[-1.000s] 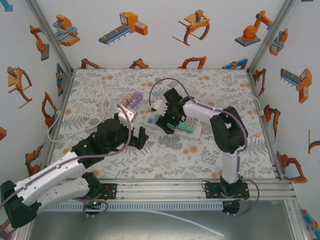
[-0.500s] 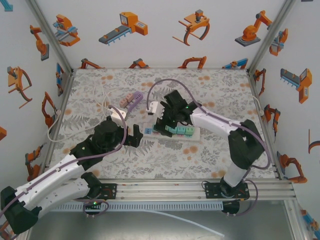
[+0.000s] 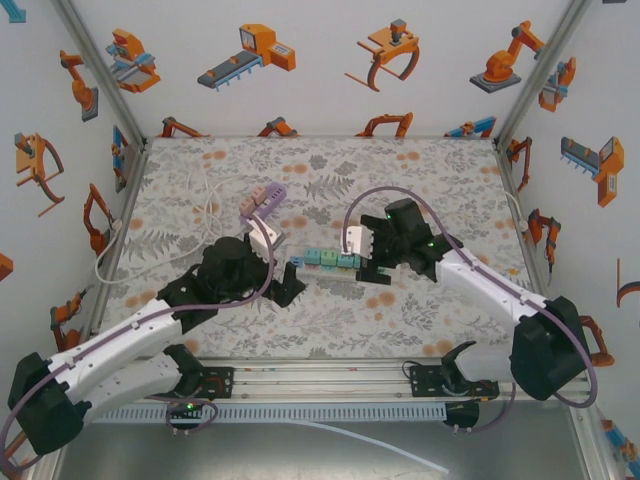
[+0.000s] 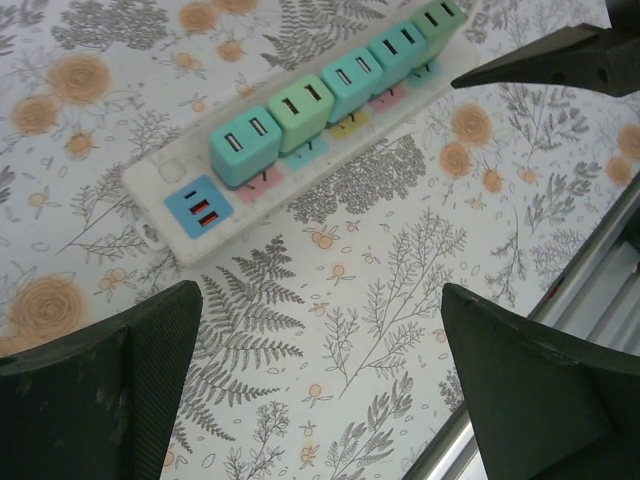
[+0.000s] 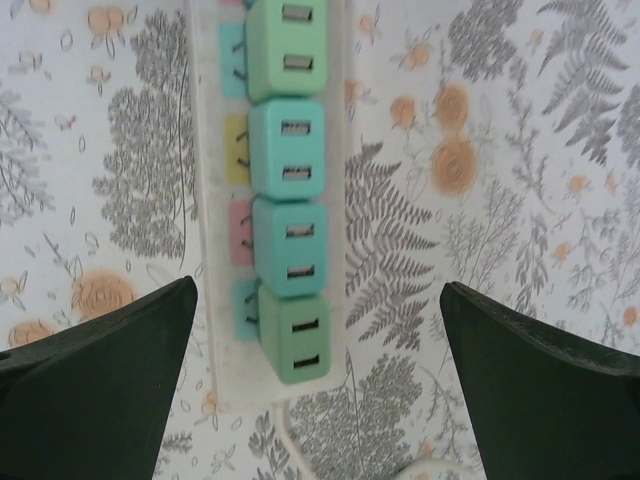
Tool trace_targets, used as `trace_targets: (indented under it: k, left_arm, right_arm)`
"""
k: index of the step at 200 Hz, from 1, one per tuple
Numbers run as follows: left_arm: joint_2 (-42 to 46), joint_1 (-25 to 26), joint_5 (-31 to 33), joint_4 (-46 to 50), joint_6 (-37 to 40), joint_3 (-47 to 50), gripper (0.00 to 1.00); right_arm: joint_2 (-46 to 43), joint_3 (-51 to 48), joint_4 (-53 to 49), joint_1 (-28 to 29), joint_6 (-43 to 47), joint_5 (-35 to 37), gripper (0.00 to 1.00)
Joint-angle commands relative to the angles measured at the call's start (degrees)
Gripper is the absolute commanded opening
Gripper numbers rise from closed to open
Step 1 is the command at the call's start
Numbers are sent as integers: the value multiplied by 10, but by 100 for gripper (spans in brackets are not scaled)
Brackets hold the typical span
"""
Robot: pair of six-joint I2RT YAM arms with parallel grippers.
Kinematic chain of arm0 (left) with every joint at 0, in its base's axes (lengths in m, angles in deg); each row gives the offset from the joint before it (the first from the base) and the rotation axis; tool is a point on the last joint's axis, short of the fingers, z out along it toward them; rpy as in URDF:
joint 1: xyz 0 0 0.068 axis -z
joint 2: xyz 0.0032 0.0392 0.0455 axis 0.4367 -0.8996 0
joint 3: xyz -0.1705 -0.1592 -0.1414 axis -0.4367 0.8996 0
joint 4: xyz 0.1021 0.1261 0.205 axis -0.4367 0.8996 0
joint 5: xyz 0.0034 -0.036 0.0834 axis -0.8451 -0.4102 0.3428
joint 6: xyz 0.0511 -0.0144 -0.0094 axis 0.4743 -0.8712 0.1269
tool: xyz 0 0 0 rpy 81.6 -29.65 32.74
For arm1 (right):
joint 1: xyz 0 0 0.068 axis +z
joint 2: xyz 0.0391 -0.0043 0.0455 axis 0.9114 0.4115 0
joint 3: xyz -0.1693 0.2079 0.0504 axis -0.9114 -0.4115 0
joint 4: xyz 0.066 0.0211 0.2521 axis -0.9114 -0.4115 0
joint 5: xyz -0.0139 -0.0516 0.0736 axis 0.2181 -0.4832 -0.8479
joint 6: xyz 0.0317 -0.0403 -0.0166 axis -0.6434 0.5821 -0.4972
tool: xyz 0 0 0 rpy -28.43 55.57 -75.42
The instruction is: Pull the plug off the socket
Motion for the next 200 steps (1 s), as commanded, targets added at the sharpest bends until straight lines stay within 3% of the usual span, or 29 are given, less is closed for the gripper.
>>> trace_targets:
  k: [1, 34, 74, 119, 132, 145, 200]
  left_arm:
    - [-14, 2, -51, -37, 26, -8, 97]
    - [-39, 2, -31, -39, 30, -8, 97]
    - [-65, -4, 91, -21, -28, -18, 97]
    - [-127, -22, 215, 1, -77, -41, 97]
    - [-150, -35, 247, 19, -108, -56, 98]
    - [-167, -53, 240, 21, -123, -62, 99]
    - [-258, -83, 177, 1, -140, -91, 93]
  right_arm:
    - [-10, 1, -23, -35, 31, -44, 97]
    - [24, 11, -41, -87, 31, -88, 87]
    - [60, 23, -43, -98, 31, -125, 69]
    - [92, 29, -44, -98, 32, -144, 59]
    - [101, 33, -46, -98, 32, -143, 51]
    - [109, 40, -60, -98, 36, -141, 43]
    - [111, 49, -75, -98, 43, -149, 34]
